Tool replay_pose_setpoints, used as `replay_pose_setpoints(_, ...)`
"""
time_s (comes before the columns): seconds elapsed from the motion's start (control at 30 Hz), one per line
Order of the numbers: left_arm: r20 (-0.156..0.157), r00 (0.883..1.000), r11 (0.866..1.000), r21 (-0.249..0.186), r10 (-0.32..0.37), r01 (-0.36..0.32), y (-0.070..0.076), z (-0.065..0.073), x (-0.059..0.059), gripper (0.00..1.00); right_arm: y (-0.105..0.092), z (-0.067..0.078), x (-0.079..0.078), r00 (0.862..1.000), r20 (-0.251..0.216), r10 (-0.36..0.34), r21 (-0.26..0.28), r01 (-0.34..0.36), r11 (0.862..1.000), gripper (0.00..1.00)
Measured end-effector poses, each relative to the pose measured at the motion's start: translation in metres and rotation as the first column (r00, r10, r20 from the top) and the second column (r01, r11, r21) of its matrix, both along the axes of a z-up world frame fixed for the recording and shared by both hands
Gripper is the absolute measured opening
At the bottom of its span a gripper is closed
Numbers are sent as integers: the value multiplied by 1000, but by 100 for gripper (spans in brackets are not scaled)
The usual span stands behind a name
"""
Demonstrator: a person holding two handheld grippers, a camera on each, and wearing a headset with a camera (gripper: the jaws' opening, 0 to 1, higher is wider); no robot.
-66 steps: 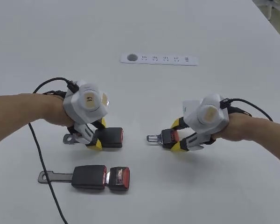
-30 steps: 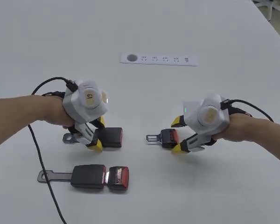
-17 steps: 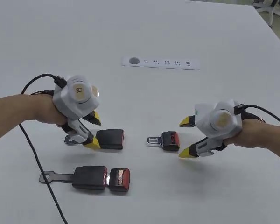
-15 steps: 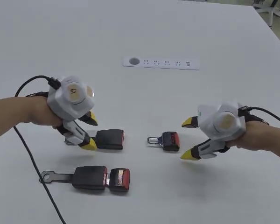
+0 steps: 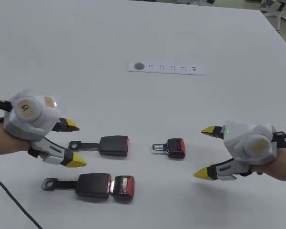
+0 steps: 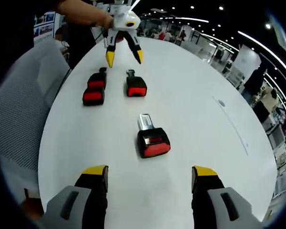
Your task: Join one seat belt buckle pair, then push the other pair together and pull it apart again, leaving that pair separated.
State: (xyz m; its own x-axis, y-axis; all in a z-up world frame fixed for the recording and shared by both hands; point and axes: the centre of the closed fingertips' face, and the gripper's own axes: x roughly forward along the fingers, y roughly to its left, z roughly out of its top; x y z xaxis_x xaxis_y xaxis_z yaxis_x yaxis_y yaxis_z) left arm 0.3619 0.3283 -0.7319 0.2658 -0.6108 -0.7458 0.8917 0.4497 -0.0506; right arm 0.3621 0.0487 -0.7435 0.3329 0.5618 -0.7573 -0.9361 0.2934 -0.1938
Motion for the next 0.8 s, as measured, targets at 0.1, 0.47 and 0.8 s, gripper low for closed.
replay_pose_setpoints(0.1, 13, 999, 998, -50, 49, -48, 5, 3, -8, 66, -2, 2, -4, 999, 3, -36, 31, 36, 999, 75)
replay_pose_setpoints(0.47, 98, 975, 965, -191, 200, -178, 22, 14, -38, 71, 5, 11, -32, 990, 6, -142, 128, 140, 982, 84)
replay_pose_setpoints(0.8, 147, 947, 941, -229, 285, -248, 23, 14, -69, 80, 8, 13, -55, 964, 6, -267, 228, 258, 939, 95)
